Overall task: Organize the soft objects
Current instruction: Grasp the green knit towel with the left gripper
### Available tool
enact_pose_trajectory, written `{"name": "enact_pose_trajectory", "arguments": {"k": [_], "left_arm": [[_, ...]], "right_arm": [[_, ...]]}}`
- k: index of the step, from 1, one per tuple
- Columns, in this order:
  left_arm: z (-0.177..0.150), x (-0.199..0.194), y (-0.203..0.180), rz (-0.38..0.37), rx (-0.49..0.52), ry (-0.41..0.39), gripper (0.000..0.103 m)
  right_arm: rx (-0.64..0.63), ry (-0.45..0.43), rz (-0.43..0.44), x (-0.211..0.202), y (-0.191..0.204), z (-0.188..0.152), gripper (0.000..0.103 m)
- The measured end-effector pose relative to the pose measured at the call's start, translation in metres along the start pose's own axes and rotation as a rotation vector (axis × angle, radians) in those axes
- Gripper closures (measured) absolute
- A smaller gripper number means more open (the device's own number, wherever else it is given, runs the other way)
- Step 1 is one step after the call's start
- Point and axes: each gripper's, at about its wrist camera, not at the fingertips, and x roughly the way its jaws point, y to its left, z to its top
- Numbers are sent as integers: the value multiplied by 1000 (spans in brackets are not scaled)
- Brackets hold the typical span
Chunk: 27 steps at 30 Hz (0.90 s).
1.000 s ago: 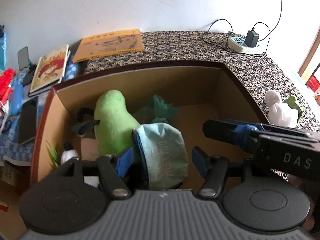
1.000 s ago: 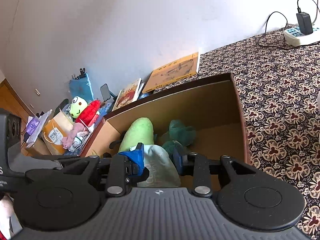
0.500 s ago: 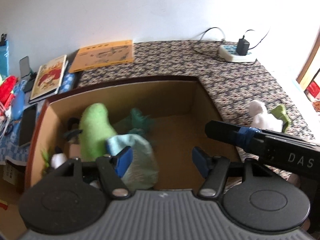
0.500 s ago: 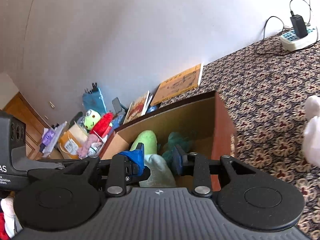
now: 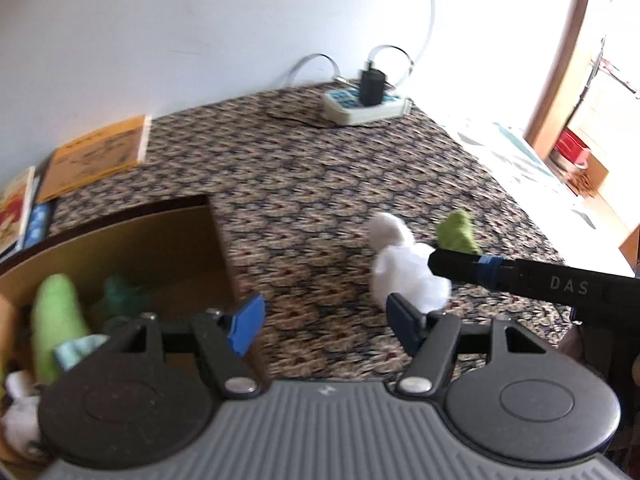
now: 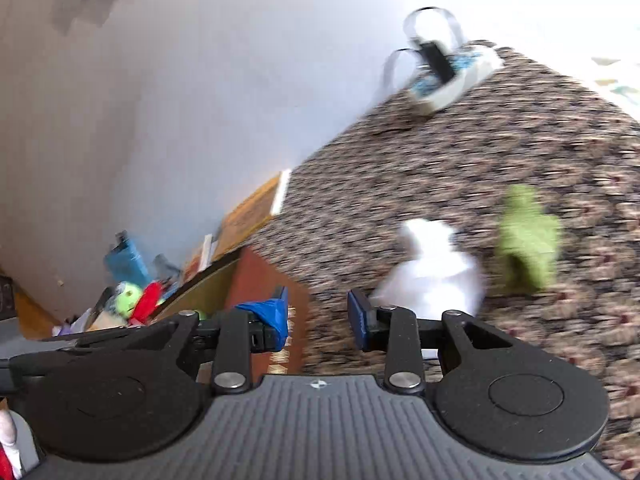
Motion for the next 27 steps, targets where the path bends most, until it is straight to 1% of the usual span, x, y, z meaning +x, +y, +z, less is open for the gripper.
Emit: {"name": "enact_pose_trajectory", "arguments": {"k": [4, 6, 8, 13, 16, 19, 25, 27], "left_arm": [[6, 22, -31, -53, 33, 22, 34], [10, 30, -45, -95, 49, 15, 34], [13, 40, -59, -138, 67, -9, 34], [23, 70, -99, -201, 134, -18, 34], [27, 86, -113, -213, 165, -27, 34], [31, 106, -125, -206, 180, -6, 34], [37, 132, -138, -193, 224, 0, 34], [38, 143, -139, -189, 226, 23, 42]], "right_arm": [[23, -8, -63, -13, -33, 7, 85], [43, -11, -86, -17, -49, 11, 85], [71, -11, -111, -21, -66, 16, 85], [171, 1, -131, -24, -99, 28, 84], [199, 15, -141, -22, -111, 34, 84], [222, 22, -139, -18, -118, 39, 84], [270, 42, -135, -7, -127, 48, 82], [289, 60, -118, 0, -131, 51, 82]]}}
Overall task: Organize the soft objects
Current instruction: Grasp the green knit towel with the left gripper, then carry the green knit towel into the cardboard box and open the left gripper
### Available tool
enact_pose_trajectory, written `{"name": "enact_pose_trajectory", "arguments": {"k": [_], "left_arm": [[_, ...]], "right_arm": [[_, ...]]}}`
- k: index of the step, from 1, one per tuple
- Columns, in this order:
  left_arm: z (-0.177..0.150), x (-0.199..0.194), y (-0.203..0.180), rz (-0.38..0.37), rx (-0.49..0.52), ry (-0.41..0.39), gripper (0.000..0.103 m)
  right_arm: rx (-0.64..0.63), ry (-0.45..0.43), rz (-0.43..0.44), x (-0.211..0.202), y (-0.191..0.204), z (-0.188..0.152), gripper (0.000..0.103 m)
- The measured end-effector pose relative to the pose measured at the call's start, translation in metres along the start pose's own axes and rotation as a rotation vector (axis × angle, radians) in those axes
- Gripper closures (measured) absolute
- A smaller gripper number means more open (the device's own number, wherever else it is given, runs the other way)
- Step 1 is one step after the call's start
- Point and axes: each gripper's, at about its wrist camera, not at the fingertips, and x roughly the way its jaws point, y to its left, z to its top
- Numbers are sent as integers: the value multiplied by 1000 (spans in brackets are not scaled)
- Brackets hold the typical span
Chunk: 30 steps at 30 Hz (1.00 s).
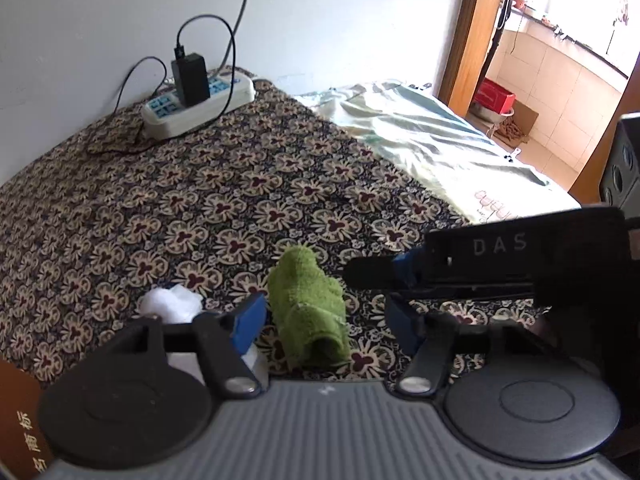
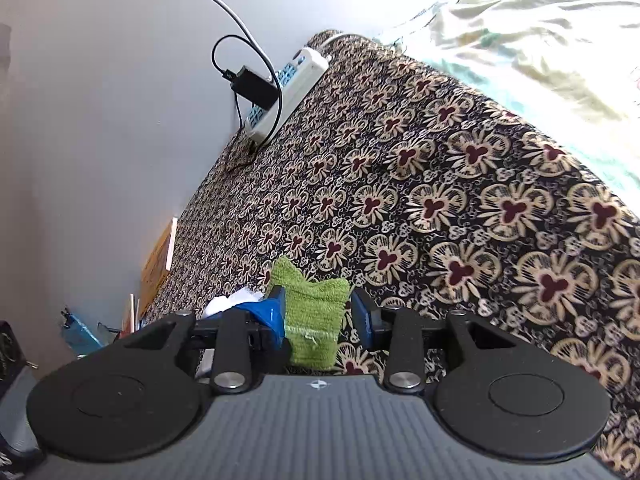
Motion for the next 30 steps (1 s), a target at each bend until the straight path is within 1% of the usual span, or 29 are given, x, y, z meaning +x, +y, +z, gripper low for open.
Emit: {"name": "enact_pose_trajectory", "arguments": {"k": [5, 6, 7, 8, 9, 11, 12, 16, 17, 18, 20, 25, 30], "left_arm": [[0, 20, 8, -20, -27, 48, 43], [-1, 22, 9, -23, -29, 56, 47], [-1, 26, 11, -32, -36, 70, 49], [-2, 29, 13, -38, -46, 82, 54], [-2, 32, 15, -42, -57, 92, 62], [-4, 36, 20, -43, -81, 101, 64], [-4, 37, 23, -49, -94, 101, 67], [-4, 37, 32, -69, -140, 94, 70], [-4, 36, 33, -73, -151, 93, 70], [-4, 36, 34, -76, -158, 93, 70], [-5, 33, 33, -80, -165, 89, 70], [-5, 18, 29, -103, -175, 63, 71], [-9, -5, 17, -118, -151, 30, 71]], "right_arm": [[2, 52, 9, 21, 1, 6, 82], [2, 65, 7, 25, 1, 7, 82], [1, 79, 6, 30, 1, 7, 81], [-2, 91, 5, 34, 1, 8, 81], [-8, 102, 1, 39, 1, 8, 81], [-26, 115, -9, 45, 3, 8, 81], [-36, 115, -4, 47, 4, 8, 82], [-100, 124, 6, 55, 13, 7, 81], [-124, 120, 7, 56, 15, 6, 81], [-149, 112, 9, 56, 17, 4, 84], [-176, 101, 21, 53, 19, 3, 85], [-189, 63, 60, 38, 19, -1, 87], [-209, 20, 81, 10, 25, -12, 87]]}}
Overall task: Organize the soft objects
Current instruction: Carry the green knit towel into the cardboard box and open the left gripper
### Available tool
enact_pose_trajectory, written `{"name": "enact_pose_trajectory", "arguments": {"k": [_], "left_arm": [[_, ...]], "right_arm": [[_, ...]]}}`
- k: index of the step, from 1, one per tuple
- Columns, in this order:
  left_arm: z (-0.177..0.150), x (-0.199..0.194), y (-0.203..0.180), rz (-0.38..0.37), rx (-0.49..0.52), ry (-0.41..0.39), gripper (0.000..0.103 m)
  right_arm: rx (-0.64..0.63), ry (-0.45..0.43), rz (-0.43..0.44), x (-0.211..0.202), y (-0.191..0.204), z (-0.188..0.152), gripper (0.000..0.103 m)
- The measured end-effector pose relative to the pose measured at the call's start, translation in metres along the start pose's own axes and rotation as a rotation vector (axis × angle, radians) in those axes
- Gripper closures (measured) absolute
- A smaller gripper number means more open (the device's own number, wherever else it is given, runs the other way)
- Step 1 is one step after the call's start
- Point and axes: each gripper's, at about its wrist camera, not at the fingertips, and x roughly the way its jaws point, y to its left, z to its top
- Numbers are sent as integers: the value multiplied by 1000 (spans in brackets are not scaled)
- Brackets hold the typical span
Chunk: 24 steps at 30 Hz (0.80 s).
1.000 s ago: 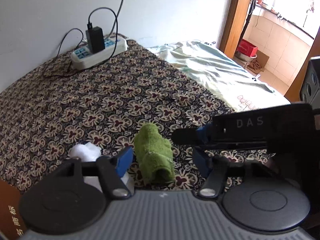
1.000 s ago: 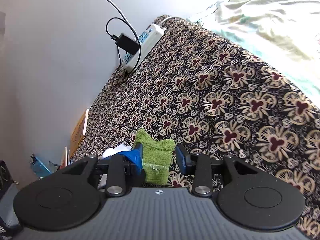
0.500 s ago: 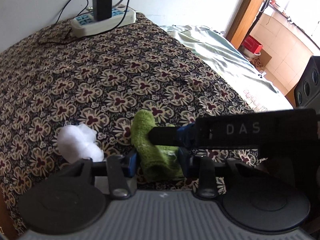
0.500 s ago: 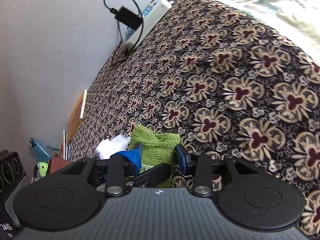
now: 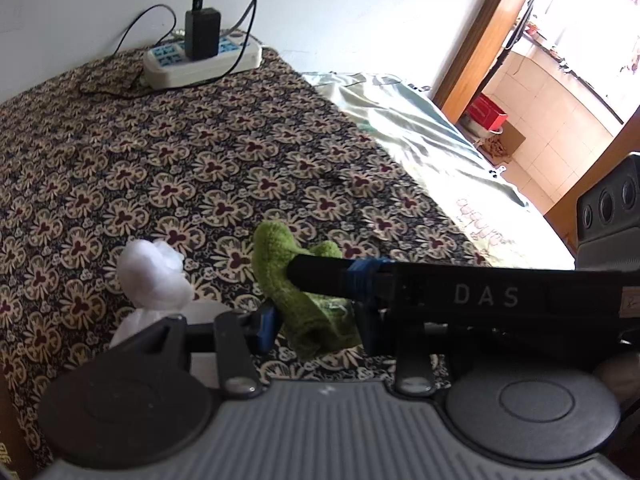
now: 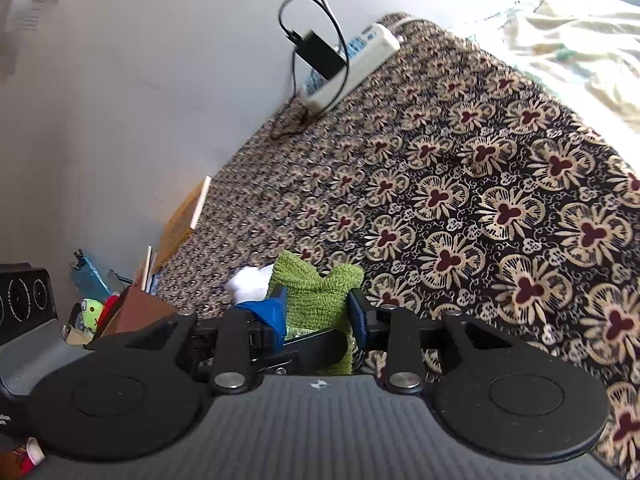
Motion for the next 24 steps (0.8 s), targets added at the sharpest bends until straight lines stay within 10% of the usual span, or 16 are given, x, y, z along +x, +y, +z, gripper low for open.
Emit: {"name": "enact_pose_trajectory", "arguments": {"k": [24], "left_arm": [[-78, -183, 47, 73, -9, -260, 70]], "right_arm": [[-210, -73, 211, -15, 149, -66, 87]]}}
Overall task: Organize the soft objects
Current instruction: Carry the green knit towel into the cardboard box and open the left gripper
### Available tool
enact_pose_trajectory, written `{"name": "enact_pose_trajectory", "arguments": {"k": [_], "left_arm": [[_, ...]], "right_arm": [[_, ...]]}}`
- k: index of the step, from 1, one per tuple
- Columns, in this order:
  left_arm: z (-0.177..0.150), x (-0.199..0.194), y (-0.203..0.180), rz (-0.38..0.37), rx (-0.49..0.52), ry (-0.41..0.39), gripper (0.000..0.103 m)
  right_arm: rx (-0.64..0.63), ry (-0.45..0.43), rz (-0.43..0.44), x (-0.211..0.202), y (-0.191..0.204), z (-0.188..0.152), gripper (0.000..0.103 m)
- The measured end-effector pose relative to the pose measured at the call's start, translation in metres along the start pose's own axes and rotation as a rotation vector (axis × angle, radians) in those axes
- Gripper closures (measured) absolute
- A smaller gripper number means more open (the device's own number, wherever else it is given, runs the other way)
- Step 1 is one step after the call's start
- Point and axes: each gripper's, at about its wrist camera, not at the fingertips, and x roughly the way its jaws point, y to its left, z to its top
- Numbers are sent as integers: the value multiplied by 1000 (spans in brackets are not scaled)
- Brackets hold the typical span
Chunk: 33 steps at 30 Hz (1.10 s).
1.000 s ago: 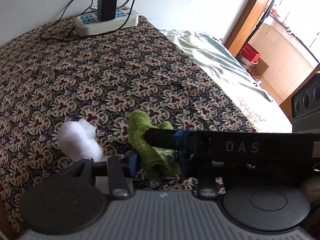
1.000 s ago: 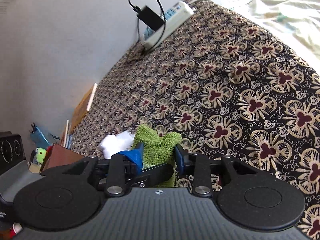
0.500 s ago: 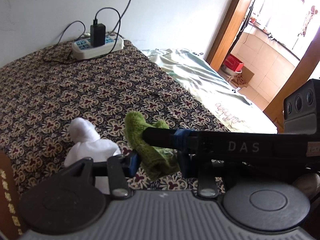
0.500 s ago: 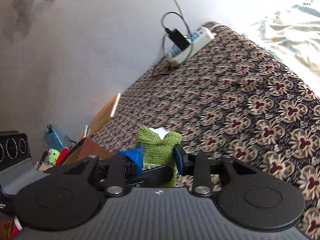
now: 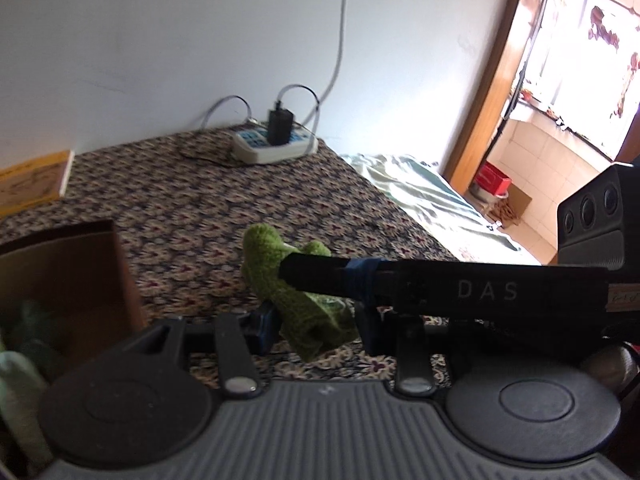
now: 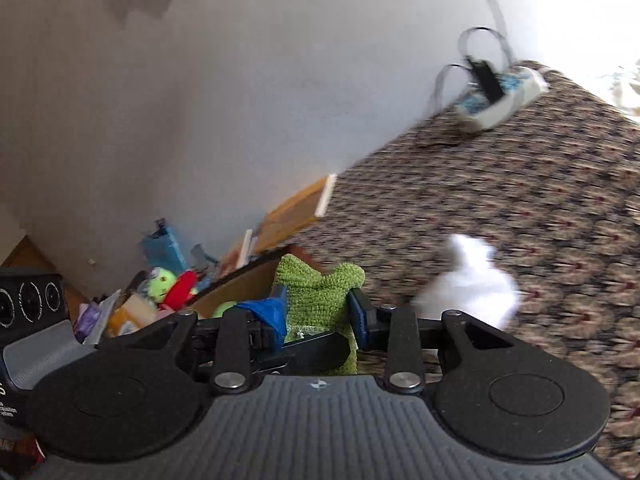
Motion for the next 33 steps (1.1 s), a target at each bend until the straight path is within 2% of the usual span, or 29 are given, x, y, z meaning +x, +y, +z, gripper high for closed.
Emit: {"name": "enact_pose_trajectory", "arguments": {"k": [6, 11, 18, 25, 28, 30, 33], "left_arm": [[-7, -44, 43, 54, -24, -50, 70], [-18, -66, 79, 90, -44, -57, 70], [-37, -75, 121, 99, -68, -12, 69], [-49, -60, 143, 94, -60, 63, 67], [-52, -55, 150, 82, -65, 87, 57], [-54, -53, 153, 72, -67, 97, 40], [-57, -50, 154, 72, -54, 108, 38]], "right_arm": [[-60, 10, 58, 35, 47, -9, 87], [-111, 28, 72, 66, 78, -21, 86], [-144, 67, 38, 101, 101, -42, 85], [-169, 127, -32, 122, 108, -58, 84], [-183, 160, -46, 128, 111, -62, 84], [-196, 184, -50, 132, 114, -62, 84], [-215, 213, -69, 137, 115, -62, 85]]}}
